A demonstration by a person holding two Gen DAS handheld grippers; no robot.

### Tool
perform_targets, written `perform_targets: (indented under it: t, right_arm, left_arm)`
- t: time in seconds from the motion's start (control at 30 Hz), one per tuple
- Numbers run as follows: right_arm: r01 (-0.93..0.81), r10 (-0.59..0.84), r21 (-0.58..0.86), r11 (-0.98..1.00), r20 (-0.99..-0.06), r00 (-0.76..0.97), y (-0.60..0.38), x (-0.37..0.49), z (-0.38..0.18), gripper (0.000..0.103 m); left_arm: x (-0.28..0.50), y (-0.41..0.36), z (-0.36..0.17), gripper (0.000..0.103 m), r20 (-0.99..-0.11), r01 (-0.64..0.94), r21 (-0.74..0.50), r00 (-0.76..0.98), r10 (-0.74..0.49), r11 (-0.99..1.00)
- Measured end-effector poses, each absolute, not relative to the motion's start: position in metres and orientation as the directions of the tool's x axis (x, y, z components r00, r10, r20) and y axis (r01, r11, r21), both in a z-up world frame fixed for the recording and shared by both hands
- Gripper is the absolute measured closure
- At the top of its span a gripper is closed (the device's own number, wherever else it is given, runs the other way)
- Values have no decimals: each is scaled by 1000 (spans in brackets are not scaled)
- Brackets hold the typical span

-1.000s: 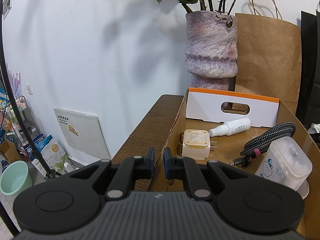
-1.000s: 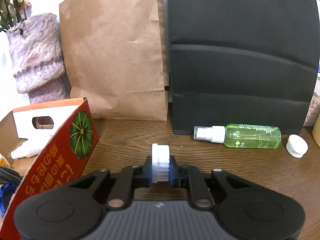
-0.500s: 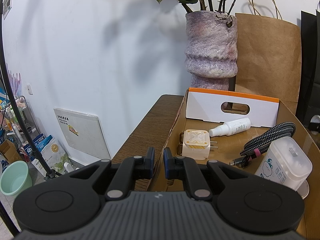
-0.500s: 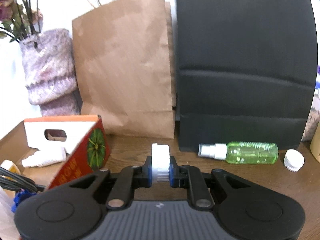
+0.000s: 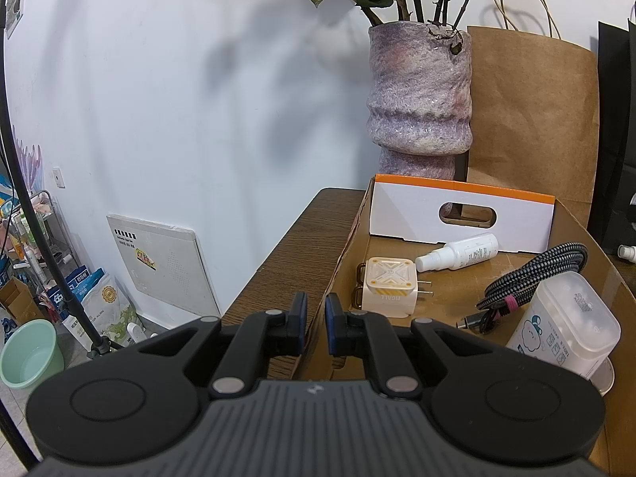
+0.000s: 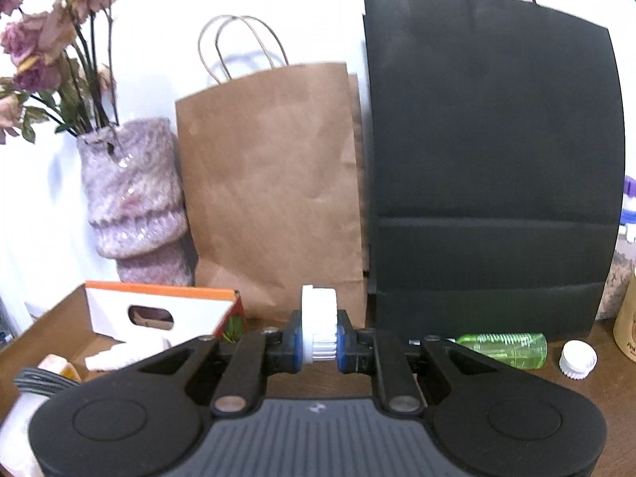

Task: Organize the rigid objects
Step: 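Lift the white cap and carry it toward the orange box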

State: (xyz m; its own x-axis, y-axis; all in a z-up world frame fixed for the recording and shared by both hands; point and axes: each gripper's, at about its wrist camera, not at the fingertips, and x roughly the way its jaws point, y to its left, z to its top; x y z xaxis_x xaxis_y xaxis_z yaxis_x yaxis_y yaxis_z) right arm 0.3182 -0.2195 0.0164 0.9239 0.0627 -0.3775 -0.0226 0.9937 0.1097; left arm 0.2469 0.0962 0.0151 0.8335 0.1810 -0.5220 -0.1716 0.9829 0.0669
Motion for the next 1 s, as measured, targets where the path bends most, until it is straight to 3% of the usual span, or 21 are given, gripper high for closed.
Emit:
perform_targets:
  t: [0.6, 1.0]
  right_arm:
    - [-238, 248, 70, 969, -247, 937, -169, 275, 56, 88]
    - [-430, 414, 1, 903, -271, 869, -118, 250, 55, 88]
  left_arm:
    - [247, 96, 15, 92, -522, -172, 67, 833, 181, 983]
    - [247, 96, 15, 92, -522, -172, 67, 833, 181, 983]
